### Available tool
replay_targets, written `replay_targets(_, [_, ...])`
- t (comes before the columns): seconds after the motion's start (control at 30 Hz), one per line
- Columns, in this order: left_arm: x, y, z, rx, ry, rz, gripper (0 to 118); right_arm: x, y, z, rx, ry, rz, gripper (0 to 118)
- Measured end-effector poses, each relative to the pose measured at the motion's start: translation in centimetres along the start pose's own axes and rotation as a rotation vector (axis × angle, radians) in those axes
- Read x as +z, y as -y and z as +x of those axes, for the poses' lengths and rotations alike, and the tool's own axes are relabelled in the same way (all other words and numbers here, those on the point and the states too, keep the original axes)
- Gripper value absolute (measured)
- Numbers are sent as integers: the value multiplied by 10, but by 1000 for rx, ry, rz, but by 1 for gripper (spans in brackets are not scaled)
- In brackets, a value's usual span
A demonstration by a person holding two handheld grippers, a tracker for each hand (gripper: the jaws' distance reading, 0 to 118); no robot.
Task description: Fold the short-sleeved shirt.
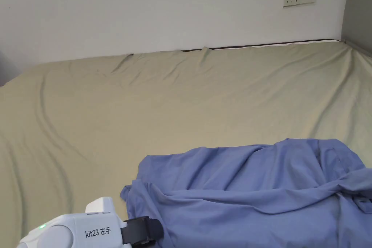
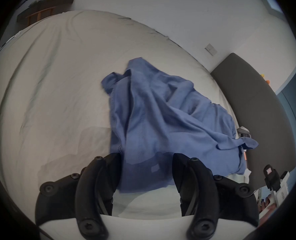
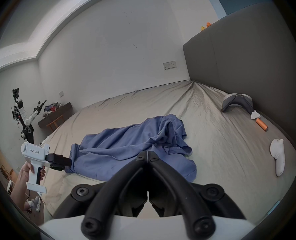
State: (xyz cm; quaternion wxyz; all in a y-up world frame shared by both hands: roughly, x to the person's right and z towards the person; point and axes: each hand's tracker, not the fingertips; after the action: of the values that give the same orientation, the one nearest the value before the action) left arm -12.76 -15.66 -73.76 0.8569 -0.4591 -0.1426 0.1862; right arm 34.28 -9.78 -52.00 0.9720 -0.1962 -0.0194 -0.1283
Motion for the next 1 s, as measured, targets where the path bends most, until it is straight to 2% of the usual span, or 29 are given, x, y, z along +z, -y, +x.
replay_targets(0.07, [-1,-3,8,-38,43,-1,57,-3,1,0,-5,-3,-7,0])
replay_targets(0.1, [-4,-4,11,-78,65,-1,48,-4,2,1,-6,-2,-10,0])
replay_targets(0.13, [-8,-1,17,-101,62,-14,24,-6,3,2,-6,0,-10,0])
replay_targets(0.17, [-15,-1,21,-126,33,-48,8,-7,3,3,-9,7,-12,0])
replay_targets(0.27, [-35,3,25,-149,-33,-117,7,-9,1,8,-14,30,-16,2])
replay_targets(0.3, [-32,2,30,-161,-12,-74,7,-9,-3,7,-13,36,-14,14])
replay_targets(0.37, [-36,3,37,-233,-52,-87,7,-17,-5,14,-12,54,-28,79])
replay_targets(0.4, [-35,6,38,-268,-59,-84,7,-26,-5,18,-10,62,-71,100])
replay_targets(0.43, [-37,7,40,-285,-70,-83,7,-34,-6,20,1,73,-132,110])
replay_targets(0.57, [-37,7,48,-314,-92,-91,7,-84,8,35,88,84,-313,109])
replay_targets(0.63, [-36,1,42,-282,-68,-107,7,-107,17,40,74,88,-374,109])
replay_targets(0.67, [-34,-3,35,-220,-35,-112,7,-118,21,42,60,85,-382,106])
replay_targets(0.7, [-32,-5,28,-141,3,-105,7,-125,23,44,48,82,-376,96])
replay_targets(0.77, [-27,-6,14,-46,81,-83,7,-128,24,42,-11,29,-363,32])
replay_targets(0.8, [-23,-6,6,-11,106,-66,7,-125,24,39,-40,-24,-350,8])
replay_targets(0.93, [-7,0,-1,49,166,-30,7,-108,25,33,13,10,-313,7])
replay_targets(1.0, [8,4,0,53,181,6,7,-88,21,32,-40,-21,-265,7])
